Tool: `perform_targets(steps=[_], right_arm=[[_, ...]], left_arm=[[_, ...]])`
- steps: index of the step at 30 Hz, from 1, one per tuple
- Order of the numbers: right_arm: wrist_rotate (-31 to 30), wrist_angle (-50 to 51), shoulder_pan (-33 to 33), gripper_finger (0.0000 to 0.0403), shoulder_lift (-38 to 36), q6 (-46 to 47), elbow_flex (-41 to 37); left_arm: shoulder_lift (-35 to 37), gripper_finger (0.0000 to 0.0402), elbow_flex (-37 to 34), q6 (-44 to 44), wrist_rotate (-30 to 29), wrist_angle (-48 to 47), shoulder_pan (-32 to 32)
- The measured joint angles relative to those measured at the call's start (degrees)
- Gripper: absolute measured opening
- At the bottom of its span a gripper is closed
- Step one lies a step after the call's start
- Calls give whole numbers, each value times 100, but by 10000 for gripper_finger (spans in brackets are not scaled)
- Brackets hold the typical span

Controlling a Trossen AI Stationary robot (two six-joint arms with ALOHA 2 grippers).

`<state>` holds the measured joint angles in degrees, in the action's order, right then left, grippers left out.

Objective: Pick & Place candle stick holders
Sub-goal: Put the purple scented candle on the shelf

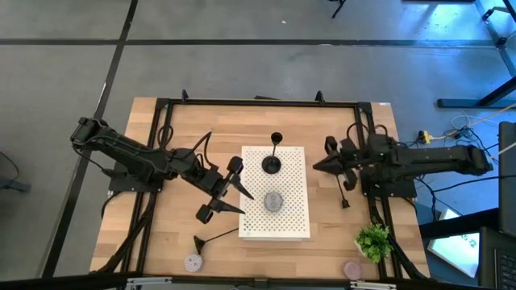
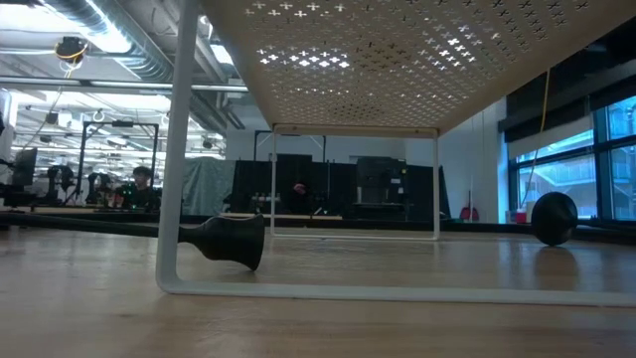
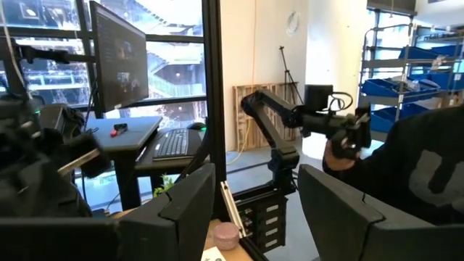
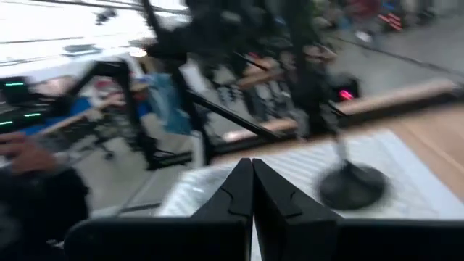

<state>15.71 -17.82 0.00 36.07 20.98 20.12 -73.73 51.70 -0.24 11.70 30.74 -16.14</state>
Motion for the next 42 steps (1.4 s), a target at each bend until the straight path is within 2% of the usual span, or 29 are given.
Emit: perform_targets(steps=[12, 16, 19, 24, 28, 33, 38, 42], right_arm=[[-2, -1760, 1862, 1, 196, -1023, 0], [-125, -2297, 2248, 1, 466, -1397, 3], [-265, -2238, 2417, 1, 700, -1547, 160], [-277, -1657, 2782, 1, 1293, -1893, 795], [-471, -820, 3263, 1, 1921, -2833, 1471], [-1322, 809, 3919, 1, 2562, -3787, 2401], [-2066, 2012, 4662, 1, 3082, -3747, 3111], [-2670, 3112, 5246, 1, 3368, -3079, 3681]], left_arm=[[0, 196, 0, -1, 0, -2, 0], [0, 195, 0, -1, -2, -3, 0], [2, 194, 0, 8, -2, -2, 0], [2, 196, 0, 39, -2, -4, 0], [2, 194, 0, 39, -2, -7, 0], [2, 194, 0, 41, -2, -73, 0], [2, 194, 0, 41, -2, -94, 0], [3, 194, 0, 61, -4, -95, 2]])
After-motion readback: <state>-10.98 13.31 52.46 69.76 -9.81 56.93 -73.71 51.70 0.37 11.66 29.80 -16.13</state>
